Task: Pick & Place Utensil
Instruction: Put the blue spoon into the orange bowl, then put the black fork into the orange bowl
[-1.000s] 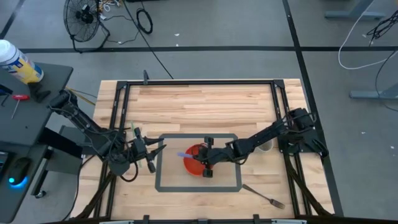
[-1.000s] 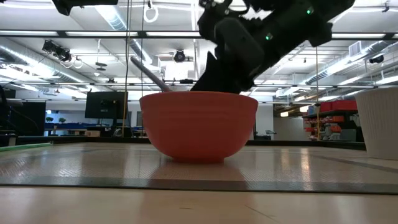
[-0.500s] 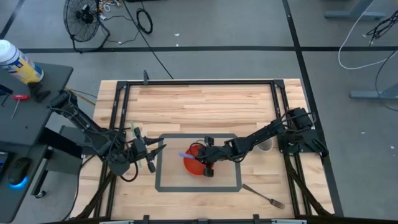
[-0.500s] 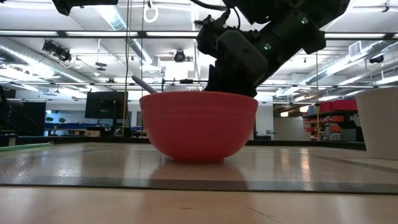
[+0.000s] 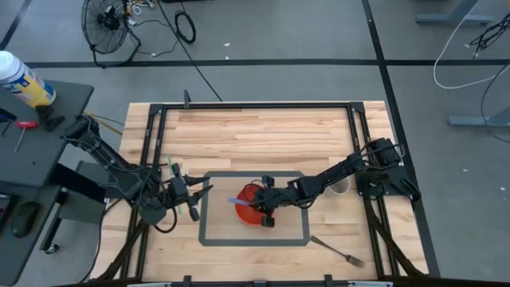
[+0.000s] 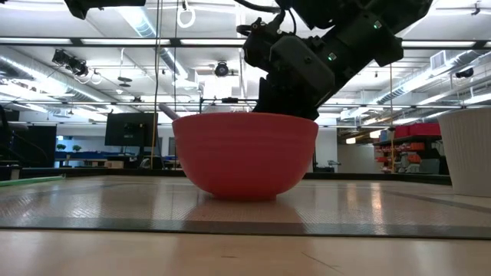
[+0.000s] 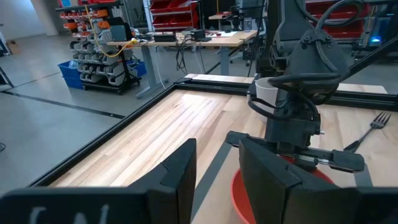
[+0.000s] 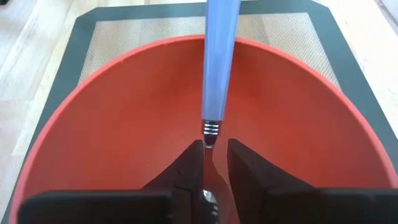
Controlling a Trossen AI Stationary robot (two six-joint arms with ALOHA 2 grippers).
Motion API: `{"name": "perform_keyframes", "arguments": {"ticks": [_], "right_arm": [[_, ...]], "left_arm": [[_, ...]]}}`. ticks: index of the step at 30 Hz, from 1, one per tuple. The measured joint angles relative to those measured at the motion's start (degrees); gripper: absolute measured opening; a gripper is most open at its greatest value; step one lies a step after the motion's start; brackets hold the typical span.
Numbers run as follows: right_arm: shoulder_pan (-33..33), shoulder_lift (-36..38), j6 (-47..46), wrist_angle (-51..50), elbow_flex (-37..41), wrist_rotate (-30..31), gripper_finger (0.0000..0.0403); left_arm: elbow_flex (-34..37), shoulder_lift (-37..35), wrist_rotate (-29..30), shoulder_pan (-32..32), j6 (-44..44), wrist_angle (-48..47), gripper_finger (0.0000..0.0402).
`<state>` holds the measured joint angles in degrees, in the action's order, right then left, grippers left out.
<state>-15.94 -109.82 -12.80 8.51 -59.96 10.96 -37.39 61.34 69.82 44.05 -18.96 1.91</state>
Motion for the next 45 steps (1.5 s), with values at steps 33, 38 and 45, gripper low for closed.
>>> {"name": "perform_keyframes", "arguments": {"ticks": [33,38,45], "right_arm": [[-35.5,13.1,-50.8,-65.8,-16.5,-6.2,0.0088],[-41.6,11.2,-62.1,-67.8,-12.8,-10.7,0.0088],[-44.0,7.6,-69.3,-59.9,-6.2,-12.1,0.0088]], "left_arm": [[0.0,0.2,-3.7,-3.8,-2.7,0.3,0.0126],[0.0,0.2,-4.1,-4.2,-2.9,0.2,0.0126],[0.0,0.2,-4.1,-4.2,-2.9,0.1,0.0126]]}}
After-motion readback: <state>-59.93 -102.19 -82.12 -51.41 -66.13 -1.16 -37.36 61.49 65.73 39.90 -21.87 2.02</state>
